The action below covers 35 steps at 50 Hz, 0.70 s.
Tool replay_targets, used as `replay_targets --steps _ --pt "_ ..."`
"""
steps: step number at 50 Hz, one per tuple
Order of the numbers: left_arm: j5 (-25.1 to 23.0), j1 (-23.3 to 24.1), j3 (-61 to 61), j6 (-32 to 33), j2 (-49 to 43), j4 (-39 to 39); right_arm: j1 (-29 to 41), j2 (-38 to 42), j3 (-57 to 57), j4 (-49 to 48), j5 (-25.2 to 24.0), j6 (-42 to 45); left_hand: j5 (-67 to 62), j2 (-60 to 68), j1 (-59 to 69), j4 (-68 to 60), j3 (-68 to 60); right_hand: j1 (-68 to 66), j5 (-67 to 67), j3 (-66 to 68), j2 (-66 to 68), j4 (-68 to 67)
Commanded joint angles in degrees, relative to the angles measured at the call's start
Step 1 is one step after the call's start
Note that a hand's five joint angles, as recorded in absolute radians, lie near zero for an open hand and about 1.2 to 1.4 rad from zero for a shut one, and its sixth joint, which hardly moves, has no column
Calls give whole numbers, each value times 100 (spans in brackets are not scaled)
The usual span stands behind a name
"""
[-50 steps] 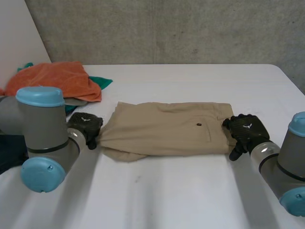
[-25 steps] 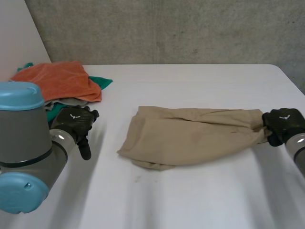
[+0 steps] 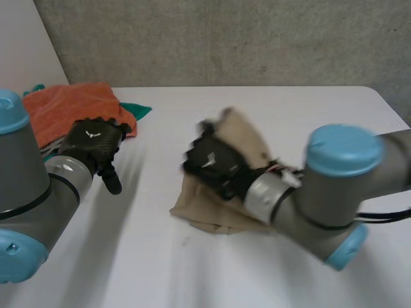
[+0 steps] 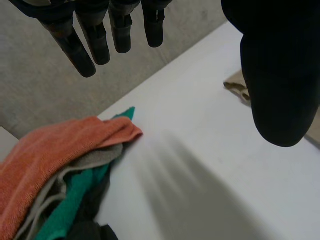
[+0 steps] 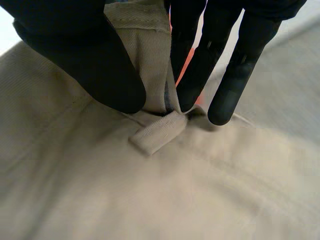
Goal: Fold the laundry.
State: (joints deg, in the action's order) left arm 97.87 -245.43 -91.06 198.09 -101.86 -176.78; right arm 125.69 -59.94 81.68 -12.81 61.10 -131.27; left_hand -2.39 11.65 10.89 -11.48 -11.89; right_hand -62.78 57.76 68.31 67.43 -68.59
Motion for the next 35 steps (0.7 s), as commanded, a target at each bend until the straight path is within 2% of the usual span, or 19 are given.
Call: replay_targets --steps 1,2,5,6,9,10,12,15,19,20,24,28,35 --pt "-49 -5 343 -60 -36 -119 351 325 -547 24 647 -960 239 -165 -89 148 189 4810 -5308 -5363 -5275 5392" --pt "-75 13 483 -60 -97 -189 299 273 -556 15 988 -1597 239 -165 -89 148 189 5278 -5776 -5831 -5743 5859" --pt "-119 66 756 -60 -237 -304 167 71 -556 41 1561 -2532 239 -165 -89 148 189 5278 -5776 -5831 -5743 5859" --pt "-154 135 974 -60 -351 -322 1 -165 -530 94 1954 -3074 239 -165 -89 148 189 5278 -5776 -5831 -5743 5859" --pt "-233 311 1327 -60 -527 -348 -316 -509 -408 339 2580 -3650 239 -165 -89 148 189 5278 -5776 -5831 -5743 5859" --pt "-320 460 1563 -69 -676 -348 -517 -684 -355 619 2939 -3860 239 -165 -89 148 189 5278 -5776 -5831 -5743 5859" --pt "-461 671 1923 -112 -939 -322 -676 -887 -328 997 3135 -3967 239 -165 -89 148 189 5278 -5776 -5831 -5743 5859" --pt "-550 891 2276 -200 -1230 -252 -800 -932 -354 1376 3022 -3968 239 -165 -89 148 189 5278 -5776 -5831 -5743 5859" --pt "-532 1217 2654 -358 -1661 169 -870 -774 -495 1772 2601 -4073 239 -165 -89 148 189 5278 -5776 -5831 -5743 5859" --pt "-489 1287 2742 -420 -1810 379 -862 -626 -599 1938 2391 -4186 239 -165 -89 148 189 5278 -5776 -5831 -5743 5859" --pt "-409 1375 2752 -578 -2109 776 -818 -177 -925 2247 2082 -4415 239 -165 -89 148 189 5278 -5776 -5831 -5743 5859" --pt "-392 1402 2682 -622 -2443 891 -800 350 -1224 2581 2037 -4425 239 -165 -89 148 189 5278 -5776 -5831 -5743 5859" --pt "-313 1296 2646 -535 -2953 1014 -800 1080 -1286 2801 2151 -3951 239 -165 -89 148 189 5278 -5776 -5831 -5743 5859"
